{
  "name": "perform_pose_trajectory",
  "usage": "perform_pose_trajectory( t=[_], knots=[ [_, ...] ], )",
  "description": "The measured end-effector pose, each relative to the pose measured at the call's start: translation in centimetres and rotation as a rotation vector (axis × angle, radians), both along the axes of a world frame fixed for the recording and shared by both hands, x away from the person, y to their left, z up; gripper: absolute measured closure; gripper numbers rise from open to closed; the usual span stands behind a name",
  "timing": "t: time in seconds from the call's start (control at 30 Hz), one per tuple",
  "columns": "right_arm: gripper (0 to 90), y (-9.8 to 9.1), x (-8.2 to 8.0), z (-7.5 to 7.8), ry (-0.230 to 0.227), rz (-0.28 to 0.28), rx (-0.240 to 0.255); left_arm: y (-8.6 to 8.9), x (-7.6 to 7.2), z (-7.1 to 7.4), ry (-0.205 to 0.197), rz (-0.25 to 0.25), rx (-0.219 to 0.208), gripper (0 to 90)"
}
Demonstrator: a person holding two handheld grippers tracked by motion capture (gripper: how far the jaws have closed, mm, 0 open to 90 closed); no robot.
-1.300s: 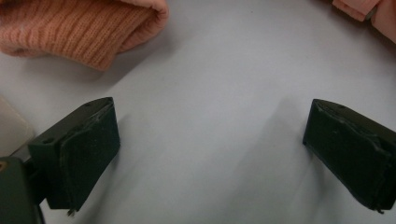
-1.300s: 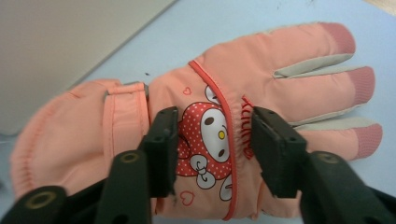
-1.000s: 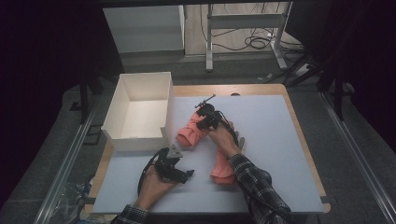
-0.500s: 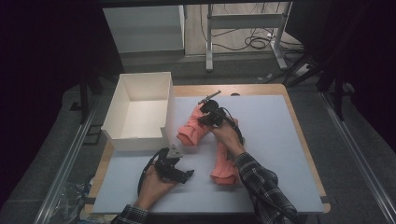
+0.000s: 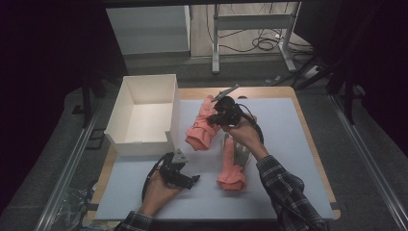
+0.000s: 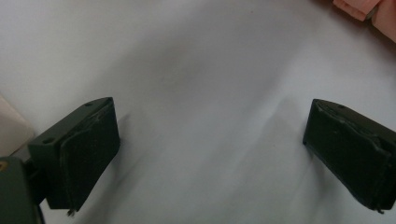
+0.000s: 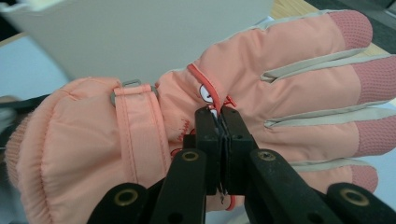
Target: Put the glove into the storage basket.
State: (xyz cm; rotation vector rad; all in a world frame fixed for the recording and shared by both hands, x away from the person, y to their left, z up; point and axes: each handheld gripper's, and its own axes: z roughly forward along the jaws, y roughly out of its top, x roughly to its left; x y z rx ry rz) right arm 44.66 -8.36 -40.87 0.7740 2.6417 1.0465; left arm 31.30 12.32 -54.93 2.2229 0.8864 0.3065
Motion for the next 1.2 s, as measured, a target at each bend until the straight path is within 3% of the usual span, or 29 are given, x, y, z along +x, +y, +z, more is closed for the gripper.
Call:
perform_pose_trajectory(
  t=[0.27,0.57,0.67,0.83,1.13,1.2],
  knots=[
    [87.1,-2.4,-2.7,2.2,0.001,0.066,0.015,0.0,0.0,0.0,0.001,0.0,0.001,3.6],
    [87.1,-5.9,-5.8,2.7,0.004,0.115,-0.006,0.0,0.0,0.0,0.002,0.001,0.0,3.6],
    [87.1,-7.8,-6.9,2.2,0.011,0.136,-0.03,0.0,0.0,0.0,0.0,-0.001,0.002,3.6],
    [87.1,-9.3,-7.7,1.3,0.028,0.168,-0.058,0.0,0.0,0.0,0.0,0.0,-0.001,3.6],
    [86.9,-9.2,-7.7,-1.9,0.065,0.202,-0.102,0.0,0.0,0.0,0.0,0.001,-0.002,3.6],
    [86.8,-9.0,-7.7,-2.4,0.052,0.214,-0.121,0.0,0.0,0.0,0.0,0.001,-0.002,3.6]
  ],
)
